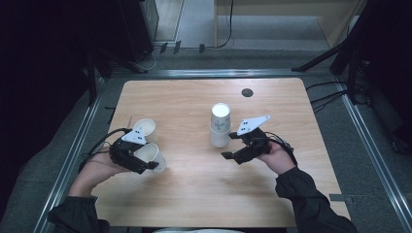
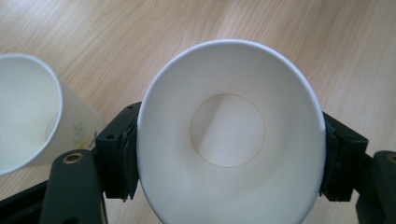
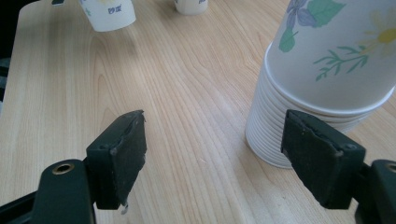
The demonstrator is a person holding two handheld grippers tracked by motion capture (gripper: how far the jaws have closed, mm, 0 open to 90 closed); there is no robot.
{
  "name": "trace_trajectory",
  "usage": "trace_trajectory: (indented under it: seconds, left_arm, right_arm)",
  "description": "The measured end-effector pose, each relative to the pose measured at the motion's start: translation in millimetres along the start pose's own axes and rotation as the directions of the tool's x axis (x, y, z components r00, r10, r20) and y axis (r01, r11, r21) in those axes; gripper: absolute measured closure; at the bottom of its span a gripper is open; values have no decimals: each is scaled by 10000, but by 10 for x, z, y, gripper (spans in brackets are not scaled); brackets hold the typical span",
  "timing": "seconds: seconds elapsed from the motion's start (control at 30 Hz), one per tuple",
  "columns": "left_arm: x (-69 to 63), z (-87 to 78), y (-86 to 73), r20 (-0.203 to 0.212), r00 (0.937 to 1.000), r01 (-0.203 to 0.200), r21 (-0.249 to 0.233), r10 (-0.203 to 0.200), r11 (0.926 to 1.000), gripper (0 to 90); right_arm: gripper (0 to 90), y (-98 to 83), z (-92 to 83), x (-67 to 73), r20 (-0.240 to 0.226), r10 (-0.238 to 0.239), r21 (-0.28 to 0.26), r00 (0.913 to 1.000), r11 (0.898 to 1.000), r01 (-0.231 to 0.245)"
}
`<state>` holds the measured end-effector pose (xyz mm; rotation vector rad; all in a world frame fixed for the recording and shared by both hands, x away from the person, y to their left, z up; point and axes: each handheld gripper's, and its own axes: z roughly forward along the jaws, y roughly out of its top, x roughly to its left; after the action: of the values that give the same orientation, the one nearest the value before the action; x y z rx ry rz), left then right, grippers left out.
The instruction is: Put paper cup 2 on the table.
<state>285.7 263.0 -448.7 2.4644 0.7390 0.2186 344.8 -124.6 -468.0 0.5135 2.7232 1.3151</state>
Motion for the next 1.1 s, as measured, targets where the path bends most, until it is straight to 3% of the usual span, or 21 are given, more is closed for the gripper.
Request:
trace_trajectory:
  seconds: [0.13,0.53,1.1]
  left_arm:
    - [51,41,-59,-348,9993,156,331,-145,9993,236]
    - [186,90,-190,-868,9926,911,753,-845,9930,227]
    - [280,160,-275,-1198,9827,1539,1014,-1415,9829,197]
  right_arm:
    - [229,2,10,6,-40,12,30,10000,10000,-12]
    - [229,3,18,7,-85,-48,41,10000,10000,49]
    - [229,0,46,17,-136,-134,218,9998,9997,137]
